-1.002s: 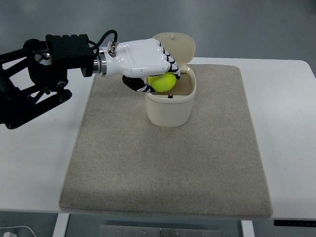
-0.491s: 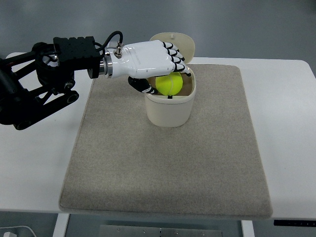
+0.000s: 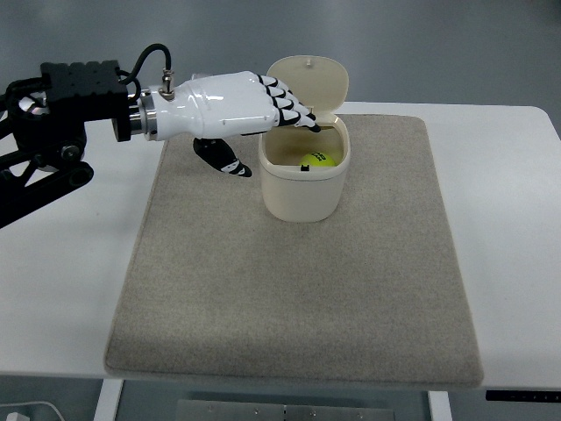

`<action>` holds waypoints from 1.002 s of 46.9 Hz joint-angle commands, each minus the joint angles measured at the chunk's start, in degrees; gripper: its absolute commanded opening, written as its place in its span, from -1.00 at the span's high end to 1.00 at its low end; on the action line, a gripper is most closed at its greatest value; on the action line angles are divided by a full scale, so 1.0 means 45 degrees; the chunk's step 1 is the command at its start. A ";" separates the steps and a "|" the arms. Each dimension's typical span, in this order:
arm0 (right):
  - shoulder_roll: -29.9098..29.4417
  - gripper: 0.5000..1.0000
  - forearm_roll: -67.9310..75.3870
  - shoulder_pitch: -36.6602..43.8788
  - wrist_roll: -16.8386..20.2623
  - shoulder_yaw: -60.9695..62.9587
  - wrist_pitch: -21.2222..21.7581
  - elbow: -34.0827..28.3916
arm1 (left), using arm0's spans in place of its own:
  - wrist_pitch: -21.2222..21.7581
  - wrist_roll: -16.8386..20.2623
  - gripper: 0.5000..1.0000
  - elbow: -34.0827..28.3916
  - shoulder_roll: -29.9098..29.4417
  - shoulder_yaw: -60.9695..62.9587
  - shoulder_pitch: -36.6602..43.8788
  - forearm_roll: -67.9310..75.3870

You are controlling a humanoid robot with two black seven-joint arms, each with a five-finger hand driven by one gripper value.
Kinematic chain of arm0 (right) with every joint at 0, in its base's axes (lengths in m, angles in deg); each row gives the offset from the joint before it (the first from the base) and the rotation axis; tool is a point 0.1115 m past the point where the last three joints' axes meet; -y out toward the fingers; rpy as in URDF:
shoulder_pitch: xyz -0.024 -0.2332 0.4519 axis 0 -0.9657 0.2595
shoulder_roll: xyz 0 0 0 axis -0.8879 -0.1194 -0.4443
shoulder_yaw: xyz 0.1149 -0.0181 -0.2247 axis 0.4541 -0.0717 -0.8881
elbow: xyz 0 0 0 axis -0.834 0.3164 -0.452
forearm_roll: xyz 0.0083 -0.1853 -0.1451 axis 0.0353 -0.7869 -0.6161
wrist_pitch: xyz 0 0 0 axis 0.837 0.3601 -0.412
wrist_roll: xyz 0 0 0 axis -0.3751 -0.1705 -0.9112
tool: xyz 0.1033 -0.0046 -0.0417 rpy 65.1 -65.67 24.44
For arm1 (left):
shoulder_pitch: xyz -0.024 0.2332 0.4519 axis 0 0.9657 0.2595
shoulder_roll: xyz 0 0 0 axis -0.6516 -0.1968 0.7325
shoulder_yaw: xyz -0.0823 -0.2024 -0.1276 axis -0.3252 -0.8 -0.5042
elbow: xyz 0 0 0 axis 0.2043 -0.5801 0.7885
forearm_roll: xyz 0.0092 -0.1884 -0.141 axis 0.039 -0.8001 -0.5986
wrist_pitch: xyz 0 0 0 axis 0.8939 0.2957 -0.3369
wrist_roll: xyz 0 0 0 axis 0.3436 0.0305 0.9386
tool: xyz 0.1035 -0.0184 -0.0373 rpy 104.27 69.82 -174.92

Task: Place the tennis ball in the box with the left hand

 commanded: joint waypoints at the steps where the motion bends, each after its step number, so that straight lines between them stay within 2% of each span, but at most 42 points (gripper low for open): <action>1: 0.0000 -0.75 0.0004 -0.0002 0.0002 -0.0001 0.0000 0.0000 | -0.0009 0.0045 -0.83 0.0187 -0.0950 0.0337 0.0001 -0.1660; 8: 0.0000 -0.75 -0.0015 -0.0002 0.0002 -0.0001 0.0000 0.0000 | -0.0029 0.0123 -0.97 0.0128 -0.2318 0.0552 0.0079 -0.5290; 12: 0.0000 -0.75 0.0004 -0.0002 0.0002 -0.0001 0.0000 0.0000 | -0.0029 0.0123 -0.98 -0.0144 -0.2749 0.0552 0.0333 -0.7908; 20: 0.0000 -0.75 0.0004 -0.0002 0.0002 -0.0001 0.0000 0.0000 | -0.0127 0.0123 -0.98 -0.1277 -0.2847 0.0552 0.0977 -1.2734; 27: 0.0000 -0.75 0.0004 -0.0002 0.0002 -0.0001 0.0000 0.0000 | -0.0438 0.0103 -0.98 -0.2350 -0.2730 0.0533 0.1602 -1.4905; 47: 0.0000 -0.75 0.0004 -0.0002 0.0002 -0.0001 0.0000 0.0000 | -0.4578 -0.0189 -0.98 -0.6354 -0.1422 0.0494 0.1896 -2.1526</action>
